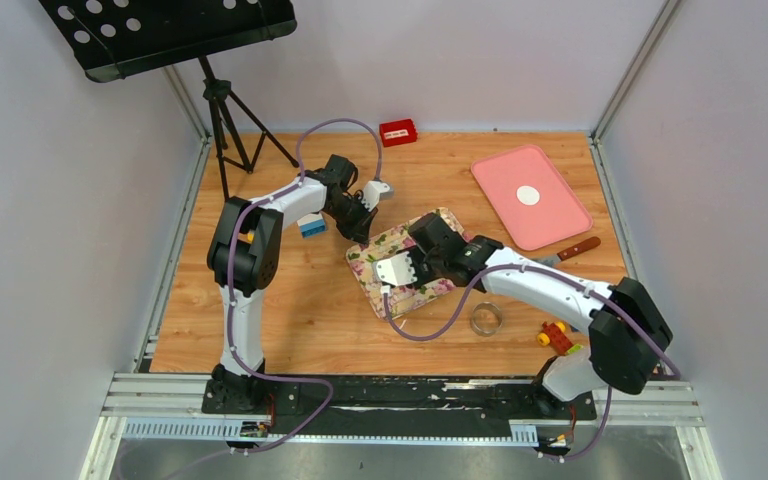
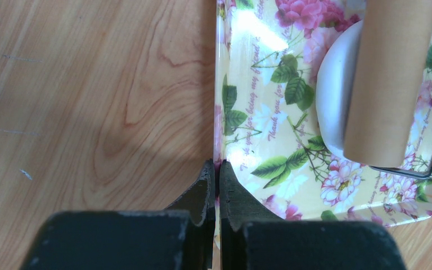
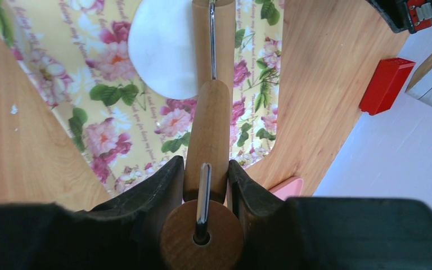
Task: Roll out the dumpling wrappers from the dough
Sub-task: Flatten out the dough on the work surface.
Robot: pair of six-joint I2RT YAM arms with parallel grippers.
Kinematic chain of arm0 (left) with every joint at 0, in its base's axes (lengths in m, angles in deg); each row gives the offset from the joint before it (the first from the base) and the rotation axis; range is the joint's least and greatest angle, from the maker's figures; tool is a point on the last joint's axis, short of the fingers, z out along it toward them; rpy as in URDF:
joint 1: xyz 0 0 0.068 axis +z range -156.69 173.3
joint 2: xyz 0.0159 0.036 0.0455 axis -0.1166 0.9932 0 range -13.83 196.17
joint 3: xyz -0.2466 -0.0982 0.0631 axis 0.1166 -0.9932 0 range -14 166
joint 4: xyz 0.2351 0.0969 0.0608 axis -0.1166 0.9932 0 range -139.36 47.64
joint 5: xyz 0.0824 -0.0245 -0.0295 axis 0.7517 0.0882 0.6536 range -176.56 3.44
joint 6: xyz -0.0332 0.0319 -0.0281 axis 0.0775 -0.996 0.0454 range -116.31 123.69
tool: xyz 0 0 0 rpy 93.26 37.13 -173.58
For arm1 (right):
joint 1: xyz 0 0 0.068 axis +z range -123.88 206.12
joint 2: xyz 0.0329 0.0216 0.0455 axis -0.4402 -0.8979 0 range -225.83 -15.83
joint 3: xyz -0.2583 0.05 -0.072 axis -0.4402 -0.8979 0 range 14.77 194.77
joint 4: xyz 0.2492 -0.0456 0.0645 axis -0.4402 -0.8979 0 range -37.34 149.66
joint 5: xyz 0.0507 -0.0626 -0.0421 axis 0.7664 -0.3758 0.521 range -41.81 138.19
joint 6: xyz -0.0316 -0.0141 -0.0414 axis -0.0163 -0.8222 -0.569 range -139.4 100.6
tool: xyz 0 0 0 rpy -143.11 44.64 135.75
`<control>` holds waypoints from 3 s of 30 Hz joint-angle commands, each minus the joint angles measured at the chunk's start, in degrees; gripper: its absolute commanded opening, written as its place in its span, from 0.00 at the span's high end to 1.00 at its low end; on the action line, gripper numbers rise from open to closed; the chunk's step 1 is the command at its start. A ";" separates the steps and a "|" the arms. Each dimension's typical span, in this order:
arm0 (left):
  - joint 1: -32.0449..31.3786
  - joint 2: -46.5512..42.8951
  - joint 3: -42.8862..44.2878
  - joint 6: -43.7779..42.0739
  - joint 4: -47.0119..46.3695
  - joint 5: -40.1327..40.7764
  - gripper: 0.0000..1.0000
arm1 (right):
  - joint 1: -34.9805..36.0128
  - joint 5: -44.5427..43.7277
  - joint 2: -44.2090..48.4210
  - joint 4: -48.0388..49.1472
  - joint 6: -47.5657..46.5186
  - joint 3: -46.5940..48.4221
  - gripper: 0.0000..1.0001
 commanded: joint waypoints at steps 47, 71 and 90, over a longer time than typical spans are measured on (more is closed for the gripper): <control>-1.10 -0.71 -1.25 -1.07 0.89 1.56 1.00 | 2.47 -0.66 -4.58 -5.54 -3.38 12.26 1.00; -1.10 -0.72 -1.30 -1.07 0.80 1.65 1.00 | 11.01 -0.56 -4.11 -19.03 -1.02 -2.53 1.00; -1.10 -0.88 -1.51 -1.06 0.78 1.88 1.00 | 12.79 -2.12 0.49 -23.45 1.03 -4.53 1.00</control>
